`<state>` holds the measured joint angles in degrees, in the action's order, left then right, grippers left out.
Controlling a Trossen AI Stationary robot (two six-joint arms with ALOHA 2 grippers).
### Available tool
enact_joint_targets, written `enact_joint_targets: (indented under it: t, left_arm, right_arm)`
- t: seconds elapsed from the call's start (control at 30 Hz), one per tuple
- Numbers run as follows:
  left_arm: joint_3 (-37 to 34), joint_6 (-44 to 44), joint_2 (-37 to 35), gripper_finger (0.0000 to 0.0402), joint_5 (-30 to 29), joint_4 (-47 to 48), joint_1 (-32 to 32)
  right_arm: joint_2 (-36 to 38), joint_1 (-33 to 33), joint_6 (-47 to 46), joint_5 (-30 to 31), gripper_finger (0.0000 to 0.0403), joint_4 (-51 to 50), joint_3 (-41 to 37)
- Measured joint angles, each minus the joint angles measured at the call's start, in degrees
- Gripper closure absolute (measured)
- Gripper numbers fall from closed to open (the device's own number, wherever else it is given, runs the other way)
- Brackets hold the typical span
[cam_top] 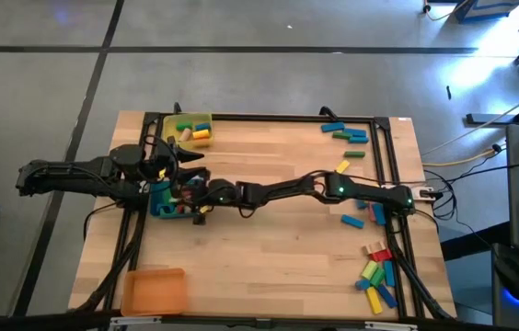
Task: Sort blocks by size
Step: Put the blue arch block into the blue bin
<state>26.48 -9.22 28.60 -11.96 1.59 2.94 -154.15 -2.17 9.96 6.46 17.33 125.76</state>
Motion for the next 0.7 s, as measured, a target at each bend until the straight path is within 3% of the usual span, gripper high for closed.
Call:
enact_joint_targets:
  t: [0.13,0.37,0.53,0.7]
  left_arm:
    - [0.00,-0.01,-0.04,0.0206,0.05,0.39,-0.02]
    - [-0.02,0.01,-0.17,0.0206,-0.04,0.75,0.00]
    - [-0.02,0.01,-0.20,0.0206,-0.05,0.87,0.00]
    - [-0.02,-0.45,-0.18,0.0206,-0.05,0.92,0.00]
  right_arm:
    - [5.58,-1.99,5.43,4.63,0.0222,-9.49,-0.03]
    - [14.15,-4.16,7.26,4.85,0.0249,-22.79,-3.96]
    - [21.32,-4.82,4.02,6.85,0.0261,-27.01,-13.37]
    - [30.39,-5.90,-0.80,10.81,0.0264,-28.57,-27.76]
